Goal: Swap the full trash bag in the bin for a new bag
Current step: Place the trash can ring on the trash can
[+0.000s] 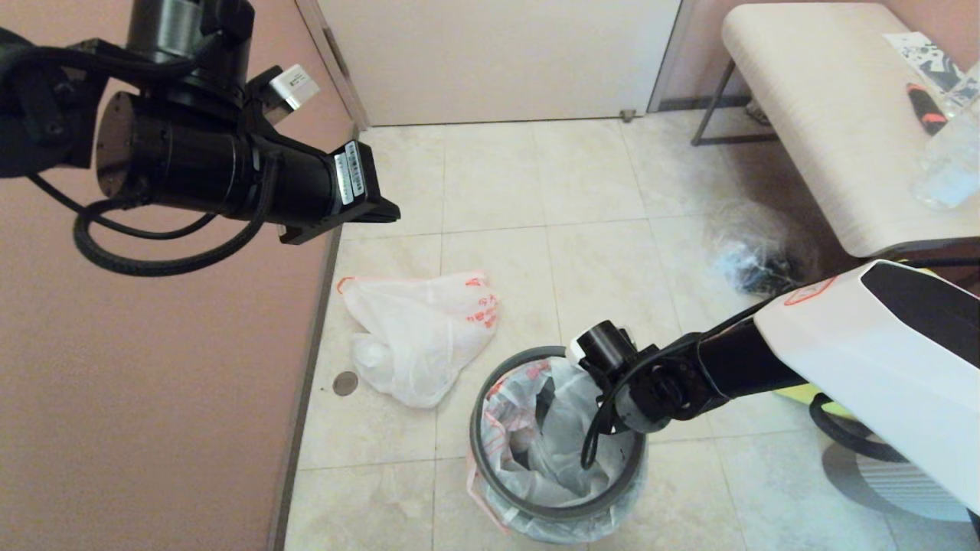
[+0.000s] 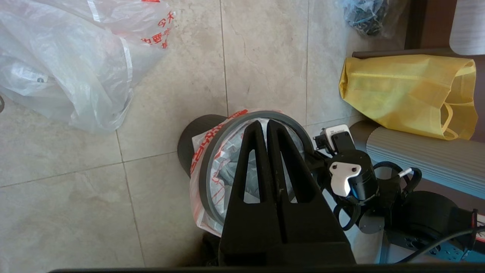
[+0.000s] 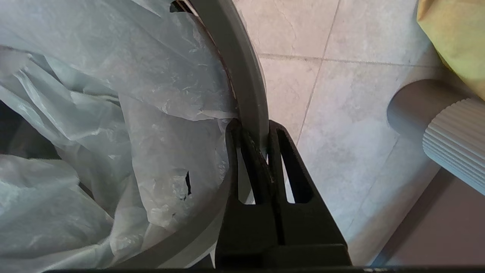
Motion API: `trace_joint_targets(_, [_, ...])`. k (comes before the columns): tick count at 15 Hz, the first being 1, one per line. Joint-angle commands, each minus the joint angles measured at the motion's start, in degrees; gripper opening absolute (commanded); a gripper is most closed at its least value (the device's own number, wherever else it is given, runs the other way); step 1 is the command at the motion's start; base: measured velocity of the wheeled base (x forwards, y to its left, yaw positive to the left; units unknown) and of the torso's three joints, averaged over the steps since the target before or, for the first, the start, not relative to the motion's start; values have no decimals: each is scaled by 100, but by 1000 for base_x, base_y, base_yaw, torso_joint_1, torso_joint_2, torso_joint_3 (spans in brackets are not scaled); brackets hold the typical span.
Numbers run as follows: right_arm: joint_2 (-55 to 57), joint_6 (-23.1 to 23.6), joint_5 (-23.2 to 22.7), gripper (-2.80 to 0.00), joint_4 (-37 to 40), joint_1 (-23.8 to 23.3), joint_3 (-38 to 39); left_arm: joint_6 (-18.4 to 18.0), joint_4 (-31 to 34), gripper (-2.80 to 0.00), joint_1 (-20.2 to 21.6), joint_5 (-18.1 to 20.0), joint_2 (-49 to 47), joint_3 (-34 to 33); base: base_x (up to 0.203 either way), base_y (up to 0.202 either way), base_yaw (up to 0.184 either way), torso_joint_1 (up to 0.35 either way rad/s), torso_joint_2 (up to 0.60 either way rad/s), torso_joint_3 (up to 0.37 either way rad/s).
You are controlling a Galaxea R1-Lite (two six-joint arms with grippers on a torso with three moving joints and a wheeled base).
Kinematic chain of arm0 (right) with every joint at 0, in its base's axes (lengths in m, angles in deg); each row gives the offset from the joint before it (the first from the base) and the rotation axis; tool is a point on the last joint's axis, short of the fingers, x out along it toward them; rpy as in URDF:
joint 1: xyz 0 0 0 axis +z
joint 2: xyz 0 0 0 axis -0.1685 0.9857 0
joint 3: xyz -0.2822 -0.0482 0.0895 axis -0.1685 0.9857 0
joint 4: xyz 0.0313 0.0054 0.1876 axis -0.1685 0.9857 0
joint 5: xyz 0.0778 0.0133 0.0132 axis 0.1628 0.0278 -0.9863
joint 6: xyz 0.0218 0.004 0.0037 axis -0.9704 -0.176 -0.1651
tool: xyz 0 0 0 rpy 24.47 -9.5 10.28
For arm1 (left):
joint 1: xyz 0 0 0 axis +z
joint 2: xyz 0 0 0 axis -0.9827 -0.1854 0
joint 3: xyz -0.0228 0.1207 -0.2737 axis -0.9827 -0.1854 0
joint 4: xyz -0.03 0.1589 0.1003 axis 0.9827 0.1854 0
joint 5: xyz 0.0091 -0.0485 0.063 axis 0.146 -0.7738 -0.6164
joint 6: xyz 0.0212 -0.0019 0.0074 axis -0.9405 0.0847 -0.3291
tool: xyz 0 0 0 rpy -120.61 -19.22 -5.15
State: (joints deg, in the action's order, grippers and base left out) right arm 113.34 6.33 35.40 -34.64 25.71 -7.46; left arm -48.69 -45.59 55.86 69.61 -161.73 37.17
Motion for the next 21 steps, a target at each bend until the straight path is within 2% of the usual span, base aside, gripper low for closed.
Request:
trace_joint_targets(1, [85,-13,-2,-280,5,18,-26,18,14,-280,-1,-1,-17,-1,0,0,0,0,0,0])
trace_joint_targets(14, [402,-40,-38,-280,-249,221,-351,17,14,-280,-1,-1,-44,-1,0,0,0,0,0,0])
trace_joint_targets(19, [-212,-434,4,-280,-305,317,-103,9,14,-280,-1,-1,-35,-1,0,0,0,0,0,0])
trace_joint_targets(21, [-475,-469,11,-280,-725,363,254,14,14,-280,-1,-1,-35,-1,0,0,0,0,0,0])
